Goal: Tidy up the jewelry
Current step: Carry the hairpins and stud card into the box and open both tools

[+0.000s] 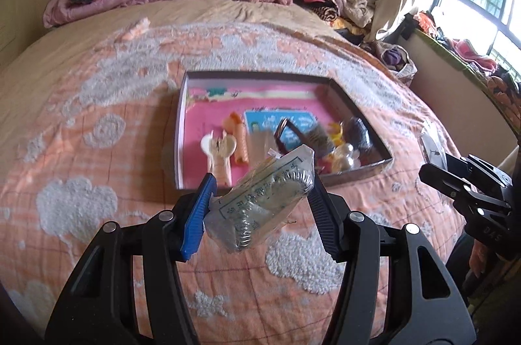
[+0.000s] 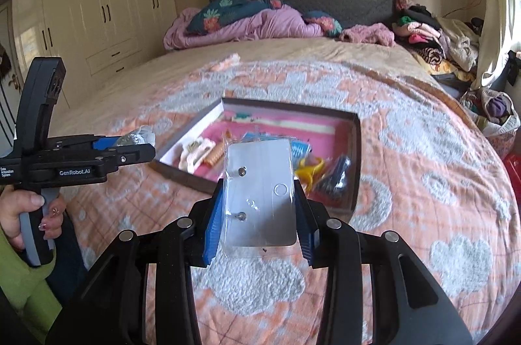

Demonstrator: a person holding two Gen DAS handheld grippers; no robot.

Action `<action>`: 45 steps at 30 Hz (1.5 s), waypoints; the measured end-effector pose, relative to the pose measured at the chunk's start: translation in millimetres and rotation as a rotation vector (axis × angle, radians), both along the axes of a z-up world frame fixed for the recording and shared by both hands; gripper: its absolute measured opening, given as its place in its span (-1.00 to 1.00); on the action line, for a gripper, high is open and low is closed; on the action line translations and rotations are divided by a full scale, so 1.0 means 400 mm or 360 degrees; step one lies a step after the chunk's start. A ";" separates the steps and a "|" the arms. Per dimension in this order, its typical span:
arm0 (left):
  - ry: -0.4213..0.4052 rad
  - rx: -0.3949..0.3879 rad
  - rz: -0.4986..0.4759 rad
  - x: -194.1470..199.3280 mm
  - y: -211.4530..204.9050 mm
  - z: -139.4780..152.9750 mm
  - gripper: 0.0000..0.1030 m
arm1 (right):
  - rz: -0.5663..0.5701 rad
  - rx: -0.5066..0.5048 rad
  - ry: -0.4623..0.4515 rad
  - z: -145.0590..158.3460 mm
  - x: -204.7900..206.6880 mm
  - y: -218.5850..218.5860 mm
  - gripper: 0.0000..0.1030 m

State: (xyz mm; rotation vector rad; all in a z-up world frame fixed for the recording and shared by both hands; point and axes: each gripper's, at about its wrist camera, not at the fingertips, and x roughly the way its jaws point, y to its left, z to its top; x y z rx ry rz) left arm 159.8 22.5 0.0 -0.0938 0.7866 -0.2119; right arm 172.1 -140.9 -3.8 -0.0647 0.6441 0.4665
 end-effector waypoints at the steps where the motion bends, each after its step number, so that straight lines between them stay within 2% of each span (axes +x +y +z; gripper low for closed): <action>1: -0.0012 0.0001 -0.0001 0.004 -0.003 0.011 -0.05 | -0.0003 0.0000 -0.0010 0.006 0.002 0.000 -0.27; 10: -0.0122 -0.0018 -0.0034 0.040 -0.031 0.091 -0.05 | -0.0026 0.0035 -0.0112 0.071 0.019 -0.009 -0.27; 20: -0.0196 -0.0016 -0.0092 0.080 -0.065 0.144 -0.05 | -0.0056 0.0056 -0.0190 0.129 0.048 -0.020 -0.27; 35: -0.0201 -0.0016 -0.0110 0.118 -0.083 0.141 -0.05 | -0.0079 0.0084 -0.0215 0.165 0.108 -0.022 -0.27; 45: -0.0145 0.0034 -0.0099 0.161 -0.085 0.084 -0.05 | -0.0108 0.0066 -0.0144 0.122 0.138 -0.015 -0.27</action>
